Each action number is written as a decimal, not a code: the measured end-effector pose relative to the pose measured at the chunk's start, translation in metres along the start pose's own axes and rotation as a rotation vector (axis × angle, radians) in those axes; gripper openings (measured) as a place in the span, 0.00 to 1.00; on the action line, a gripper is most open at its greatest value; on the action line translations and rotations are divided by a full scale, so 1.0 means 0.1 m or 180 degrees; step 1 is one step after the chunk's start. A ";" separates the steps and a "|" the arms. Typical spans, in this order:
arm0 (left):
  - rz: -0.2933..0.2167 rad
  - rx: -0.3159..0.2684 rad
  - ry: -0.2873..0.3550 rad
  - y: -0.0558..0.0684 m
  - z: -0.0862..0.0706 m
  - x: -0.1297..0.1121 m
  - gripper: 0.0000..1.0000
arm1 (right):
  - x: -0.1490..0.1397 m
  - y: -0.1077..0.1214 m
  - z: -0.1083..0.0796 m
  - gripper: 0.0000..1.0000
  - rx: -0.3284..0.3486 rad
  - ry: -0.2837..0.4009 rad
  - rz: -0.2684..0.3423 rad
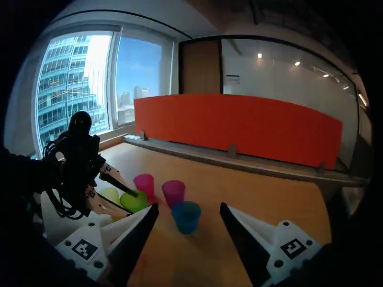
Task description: Pour water
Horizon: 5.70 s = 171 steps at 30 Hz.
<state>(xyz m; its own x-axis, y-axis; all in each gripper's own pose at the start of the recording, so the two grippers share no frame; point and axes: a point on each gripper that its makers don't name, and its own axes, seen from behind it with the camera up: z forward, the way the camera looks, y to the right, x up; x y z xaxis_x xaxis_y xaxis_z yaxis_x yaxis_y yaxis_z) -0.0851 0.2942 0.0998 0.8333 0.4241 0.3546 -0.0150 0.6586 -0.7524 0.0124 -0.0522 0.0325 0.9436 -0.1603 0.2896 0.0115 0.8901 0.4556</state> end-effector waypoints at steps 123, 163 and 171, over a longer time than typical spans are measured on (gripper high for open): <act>-0.0279 0.0742 0.1590 -0.66 -2.11 0.60 0.86 | -0.94 -0.06 1.29 1.00 0.0108 -0.0846 -0.0224; -0.0313 0.0771 0.1509 -0.74 -2.13 0.45 0.86 | -0.92 -0.11 1.40 0.90 0.0121 -0.0682 -0.0165; -0.0297 0.0772 0.1507 -0.70 -2.19 0.43 0.86 | -0.57 -0.29 1.15 0.90 0.0143 -0.0438 -0.0223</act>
<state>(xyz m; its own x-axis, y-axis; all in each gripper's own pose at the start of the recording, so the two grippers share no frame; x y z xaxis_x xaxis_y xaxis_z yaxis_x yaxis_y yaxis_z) 0.0727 0.1302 0.0456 0.9943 0.0673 0.0826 -0.0095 0.8284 -0.5601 -0.0800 -0.1184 0.0995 0.8868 -0.2811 0.3669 0.0579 0.8552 0.5150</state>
